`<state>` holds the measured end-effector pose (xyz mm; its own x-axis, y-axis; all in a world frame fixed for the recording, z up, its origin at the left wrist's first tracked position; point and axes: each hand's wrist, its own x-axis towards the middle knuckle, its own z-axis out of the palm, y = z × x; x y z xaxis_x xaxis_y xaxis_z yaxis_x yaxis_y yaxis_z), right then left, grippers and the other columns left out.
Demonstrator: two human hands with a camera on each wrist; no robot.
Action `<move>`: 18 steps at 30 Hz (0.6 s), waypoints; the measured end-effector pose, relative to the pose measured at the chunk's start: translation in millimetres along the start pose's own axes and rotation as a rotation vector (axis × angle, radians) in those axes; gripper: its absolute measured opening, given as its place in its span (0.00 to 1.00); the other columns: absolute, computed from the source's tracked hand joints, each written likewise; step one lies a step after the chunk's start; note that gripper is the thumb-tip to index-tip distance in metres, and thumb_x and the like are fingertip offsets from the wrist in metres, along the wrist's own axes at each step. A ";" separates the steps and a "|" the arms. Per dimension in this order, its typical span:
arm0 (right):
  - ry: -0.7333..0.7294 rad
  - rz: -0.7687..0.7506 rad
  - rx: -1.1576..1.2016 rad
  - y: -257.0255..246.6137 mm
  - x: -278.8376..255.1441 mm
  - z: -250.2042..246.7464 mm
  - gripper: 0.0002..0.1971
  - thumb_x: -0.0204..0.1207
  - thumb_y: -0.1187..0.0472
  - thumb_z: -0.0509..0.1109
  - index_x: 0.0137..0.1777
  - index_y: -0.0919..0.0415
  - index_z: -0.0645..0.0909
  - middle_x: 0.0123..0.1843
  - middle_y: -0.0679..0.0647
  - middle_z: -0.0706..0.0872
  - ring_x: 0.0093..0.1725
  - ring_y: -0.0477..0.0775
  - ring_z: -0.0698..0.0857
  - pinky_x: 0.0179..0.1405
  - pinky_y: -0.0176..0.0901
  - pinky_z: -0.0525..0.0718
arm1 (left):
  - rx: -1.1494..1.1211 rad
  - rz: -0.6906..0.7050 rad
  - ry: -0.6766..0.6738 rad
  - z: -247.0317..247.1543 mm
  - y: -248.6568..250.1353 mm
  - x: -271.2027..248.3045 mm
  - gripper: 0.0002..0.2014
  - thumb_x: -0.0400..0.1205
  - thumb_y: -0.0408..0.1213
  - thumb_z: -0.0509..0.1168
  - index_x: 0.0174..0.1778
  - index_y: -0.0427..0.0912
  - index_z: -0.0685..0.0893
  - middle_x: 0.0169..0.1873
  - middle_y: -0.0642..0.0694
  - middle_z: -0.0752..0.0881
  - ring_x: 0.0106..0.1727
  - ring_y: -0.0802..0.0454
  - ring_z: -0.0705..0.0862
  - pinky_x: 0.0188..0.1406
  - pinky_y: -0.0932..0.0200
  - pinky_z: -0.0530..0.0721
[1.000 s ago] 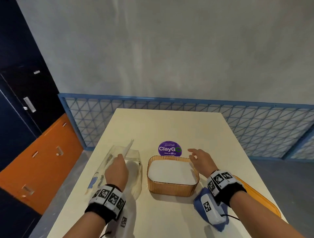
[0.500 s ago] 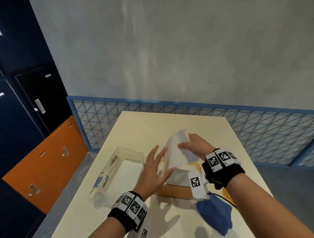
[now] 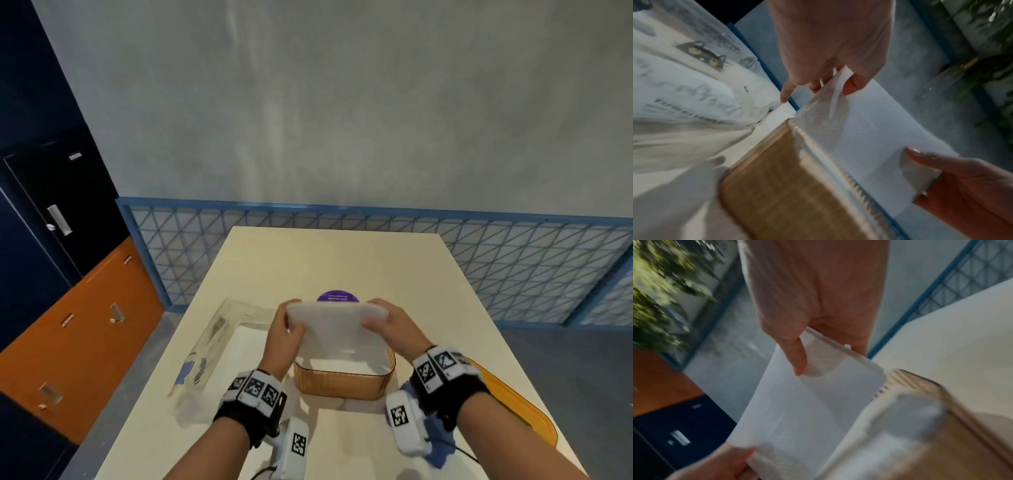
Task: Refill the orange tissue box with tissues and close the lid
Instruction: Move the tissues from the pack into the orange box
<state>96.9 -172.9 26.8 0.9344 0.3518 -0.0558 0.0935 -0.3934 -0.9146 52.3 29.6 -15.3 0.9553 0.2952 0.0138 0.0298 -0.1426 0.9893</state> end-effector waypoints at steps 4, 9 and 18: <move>0.101 0.169 -0.110 39.9 -2.1 15.5 0.21 0.70 0.62 0.71 0.64 0.67 0.79 0.60 0.65 0.86 0.60 0.63 0.83 0.60 0.51 0.82 | 0.112 -0.052 -0.003 8.7 -18.0 -5.5 0.16 0.84 0.27 0.55 0.68 0.38 0.72 0.53 0.46 0.81 0.55 0.47 0.80 0.49 0.63 0.78; 0.175 0.273 -0.167 36.2 12.5 14.3 0.16 0.77 0.65 0.66 0.64 0.68 0.79 0.62 0.64 0.84 0.56 0.58 0.81 0.48 0.40 0.73 | 0.258 -0.116 0.096 13.0 -12.5 4.5 0.21 0.84 0.31 0.57 0.75 0.44 0.66 0.44 0.45 0.81 0.49 0.44 0.80 0.57 0.48 0.80; 0.156 0.376 -0.406 48.4 10.6 31.0 0.22 0.77 0.68 0.64 0.71 0.68 0.68 0.66 0.67 0.81 0.65 0.65 0.81 0.58 0.45 0.79 | 0.792 -0.253 -0.017 27.8 -17.5 14.7 0.34 0.83 0.29 0.55 0.83 0.52 0.49 0.56 0.42 0.86 0.59 0.44 0.82 0.72 0.43 0.64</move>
<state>100.7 -161.9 -30.4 0.9657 0.0070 -0.2597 -0.1596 -0.7728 -0.6143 73.9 10.2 -36.4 0.8962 0.3941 -0.2036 0.4361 -0.6985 0.5674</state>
